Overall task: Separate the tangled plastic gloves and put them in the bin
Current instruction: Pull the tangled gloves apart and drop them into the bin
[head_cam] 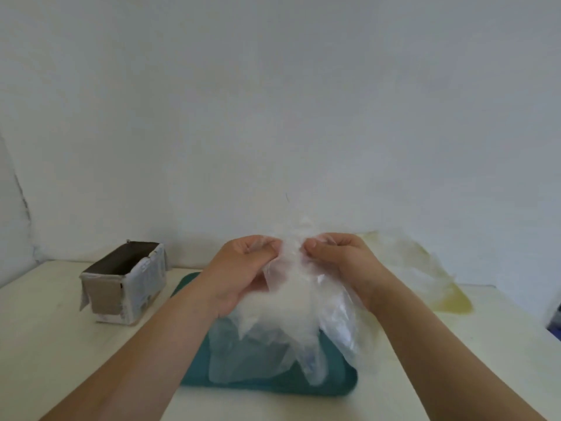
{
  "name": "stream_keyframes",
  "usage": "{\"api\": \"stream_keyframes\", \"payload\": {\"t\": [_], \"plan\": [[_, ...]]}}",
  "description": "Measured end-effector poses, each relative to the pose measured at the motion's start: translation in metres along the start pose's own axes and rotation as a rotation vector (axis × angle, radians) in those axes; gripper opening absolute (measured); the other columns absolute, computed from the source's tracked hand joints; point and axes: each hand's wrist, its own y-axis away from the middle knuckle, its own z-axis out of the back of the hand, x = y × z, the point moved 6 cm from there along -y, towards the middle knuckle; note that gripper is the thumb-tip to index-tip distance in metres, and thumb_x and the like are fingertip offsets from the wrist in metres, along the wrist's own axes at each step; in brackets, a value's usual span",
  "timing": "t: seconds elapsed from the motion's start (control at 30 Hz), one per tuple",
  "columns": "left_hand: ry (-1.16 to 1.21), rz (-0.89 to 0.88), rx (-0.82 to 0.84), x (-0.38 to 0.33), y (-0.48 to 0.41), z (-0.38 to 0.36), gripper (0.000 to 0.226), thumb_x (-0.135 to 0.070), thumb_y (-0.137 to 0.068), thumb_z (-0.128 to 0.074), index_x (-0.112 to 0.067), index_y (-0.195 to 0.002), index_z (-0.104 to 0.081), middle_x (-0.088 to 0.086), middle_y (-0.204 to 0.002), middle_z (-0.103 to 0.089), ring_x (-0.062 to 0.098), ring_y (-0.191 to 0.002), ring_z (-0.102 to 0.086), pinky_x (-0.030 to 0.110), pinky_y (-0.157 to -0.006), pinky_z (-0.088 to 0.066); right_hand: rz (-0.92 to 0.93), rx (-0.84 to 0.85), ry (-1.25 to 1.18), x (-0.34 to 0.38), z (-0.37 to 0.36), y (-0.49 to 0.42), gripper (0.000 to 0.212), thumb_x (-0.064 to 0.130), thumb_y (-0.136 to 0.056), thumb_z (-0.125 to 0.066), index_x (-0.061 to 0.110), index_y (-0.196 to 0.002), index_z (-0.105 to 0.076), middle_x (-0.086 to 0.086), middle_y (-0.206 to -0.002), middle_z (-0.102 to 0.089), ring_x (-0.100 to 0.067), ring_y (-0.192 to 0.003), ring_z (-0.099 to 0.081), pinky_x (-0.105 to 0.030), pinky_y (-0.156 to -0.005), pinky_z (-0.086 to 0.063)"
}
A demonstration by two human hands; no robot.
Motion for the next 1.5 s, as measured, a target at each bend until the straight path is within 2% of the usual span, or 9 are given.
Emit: {"api": "stream_keyframes", "payload": {"t": [0.27,0.43,0.57,0.73,0.83,0.93,1.2,1.4,1.5], "plan": [[-0.128,-0.007,-0.304,0.001,0.011,0.048,0.023,-0.030,-0.099,-0.072,-0.007,-0.102,-0.072,0.002,-0.058,-0.055,0.011,-0.037,-0.035,0.018,-0.036,-0.026,0.025,-0.171,-0.089,-0.001,0.009,-0.012,0.013,0.012,-0.091,-0.071,0.003,-0.083,-0.076,-0.010,-0.075,-0.074,-0.023,-0.067,-0.064,-0.030,-0.066,-0.050],[0.350,0.309,0.053,0.018,0.025,0.019,0.064,-0.072,-0.088,-0.063,-0.014,-0.107,-0.083,0.008,-0.112,-0.076,0.027,-0.098,-0.070,0.040,-0.084,-0.058,0.035,-0.052,-0.142,-0.001,-0.002,-0.017,0.011,0.009,-0.092,-0.067,-0.001,-0.092,-0.072,-0.014,-0.082,-0.074,-0.020,-0.071,-0.070,-0.023,-0.059,-0.055],[0.266,0.265,0.186,0.011,0.029,-0.004,0.051,-0.056,-0.096,-0.060,-0.013,-0.112,-0.083,0.010,-0.114,-0.077,0.025,-0.095,-0.074,0.040,-0.084,-0.059,0.041,-0.070,-0.014,-0.001,0.002,-0.014,0.019,0.014,-0.094,-0.069,-0.004,-0.092,-0.074,-0.014,-0.082,-0.073,-0.028,-0.074,-0.062,-0.036,-0.069,-0.047],[0.182,0.203,0.037,0.007,-0.002,-0.004,0.022,-0.023,-0.106,-0.057,-0.009,-0.107,-0.075,0.011,-0.107,-0.078,0.022,-0.080,-0.074,0.038,-0.075,-0.061,0.085,-0.254,0.213,0.025,0.055,-0.009,0.022,0.018,-0.093,-0.074,-0.004,-0.091,-0.075,-0.018,-0.081,-0.067,-0.029,-0.070,-0.062,-0.039,-0.062,-0.049],[0.168,0.170,-0.022,0.001,-0.014,-0.003,0.018,-0.012,-0.107,-0.054,-0.005,-0.113,-0.070,0.019,-0.114,-0.077,0.029,-0.088,-0.078,0.044,-0.083,-0.063,0.116,-0.415,0.452,0.049,0.097,-0.007,0.019,0.025,-0.097,-0.070,0.008,-0.089,-0.073,-0.012,-0.076,-0.074,-0.019,-0.050,-0.059,-0.026,-0.043,-0.041],[0.219,0.127,-0.022,-0.015,-0.018,-0.015,0.020,-0.009,-0.108,-0.049,-0.005,-0.111,-0.069,0.020,-0.116,-0.076,0.034,-0.095,-0.077,0.049,-0.086,-0.062,0.137,-0.530,0.744,0.058,0.129,-0.011,0.024,0.033,-0.096,-0.066,0.014,-0.083,-0.071,-0.002,-0.054,-0.066,-0.007,-0.039,-0.052,-0.021,-0.048,-0.041],[0.206,-0.031,0.192,-0.075,-0.008,-0.060,0.020,-0.017,-0.109,-0.048,-0.010,-0.115,-0.066,0.011,-0.123,-0.076,0.030,-0.098,-0.078,0.029,-0.060,-0.062,-0.141,-0.489,1.259,0.014,0.176,-0.031,0.024,0.046,-0.100,-0.057,0.025,-0.092,-0.067,0.004,-0.090,-0.069,-0.022,-0.084,-0.065,-0.032,-0.071,-0.047],[0.335,0.026,0.339,-0.078,-0.049,-0.127,0.016,-0.005,-0.107,-0.050,-0.011,-0.107,-0.065,0.016,-0.110,-0.077,0.023,-0.070,-0.076,0.029,-0.058,-0.061,-0.299,-0.352,1.343,-0.005,0.160,-0.026,0.015,0.027,-0.102,-0.056,0.017,-0.111,-0.061,-0.006,-0.120,-0.067,-0.029,-0.101,-0.063,-0.039,-0.088,-0.053],[0.114,0.124,0.353,-0.044,-0.078,-0.162,0.015,0.004,-0.100,-0.059,-0.010,-0.100,-0.066,0.013,-0.090,-0.077,0.022,-0.068,-0.076,0.035,-0.068,-0.066,-0.359,-0.403,0.746,-0.012,0.175,-0.016,0.039,0.012,-0.111,-0.040,0.004,-0.149,-0.035,-0.005,-0.124,-0.048,-0.006,-0.086,-0.063,-0.016,-0.073,-0.055]]}}
